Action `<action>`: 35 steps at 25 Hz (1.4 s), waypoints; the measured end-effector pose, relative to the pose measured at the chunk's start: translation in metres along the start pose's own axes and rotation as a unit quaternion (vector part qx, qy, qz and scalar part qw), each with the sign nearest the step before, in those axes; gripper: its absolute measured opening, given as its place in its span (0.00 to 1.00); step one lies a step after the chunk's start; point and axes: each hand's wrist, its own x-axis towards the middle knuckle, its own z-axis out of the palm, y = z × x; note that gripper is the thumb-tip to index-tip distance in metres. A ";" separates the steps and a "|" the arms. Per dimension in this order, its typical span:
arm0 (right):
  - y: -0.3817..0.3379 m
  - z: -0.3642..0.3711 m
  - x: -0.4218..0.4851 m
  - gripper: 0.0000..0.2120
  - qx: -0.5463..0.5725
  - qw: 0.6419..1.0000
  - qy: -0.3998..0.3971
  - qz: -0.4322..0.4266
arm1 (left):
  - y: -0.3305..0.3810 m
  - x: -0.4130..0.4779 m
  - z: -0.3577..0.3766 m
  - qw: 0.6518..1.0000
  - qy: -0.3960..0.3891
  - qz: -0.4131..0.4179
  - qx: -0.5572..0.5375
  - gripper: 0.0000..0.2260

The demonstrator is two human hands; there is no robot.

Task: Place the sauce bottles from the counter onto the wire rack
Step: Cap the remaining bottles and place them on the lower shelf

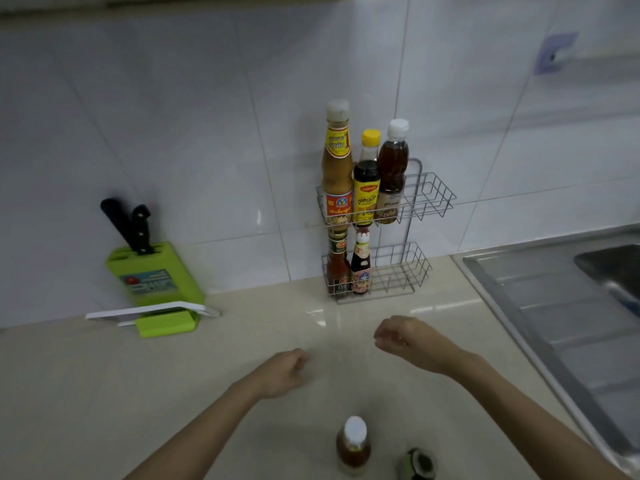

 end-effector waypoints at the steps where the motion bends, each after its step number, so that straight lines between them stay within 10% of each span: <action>1: -0.012 0.001 -0.011 0.12 0.000 1.000 0.001 -0.012 | 0.004 -0.014 0.009 1.000 -0.003 0.021 -0.015 0.15; 10: -0.111 0.011 -0.081 0.26 -0.129 0.985 0.002 -0.117 | 0.039 -0.087 0.083 0.985 0.023 0.060 -0.158 0.28; 17: -0.113 0.027 -0.083 0.14 -0.224 0.959 0.037 -0.167 | 0.063 -0.090 0.097 0.982 0.109 0.076 -0.136 0.15; 35: -0.105 0.042 -0.082 0.15 -0.074 0.989 0.041 -0.123 | 0.061 -0.088 0.117 0.969 0.186 0.073 -0.142 0.15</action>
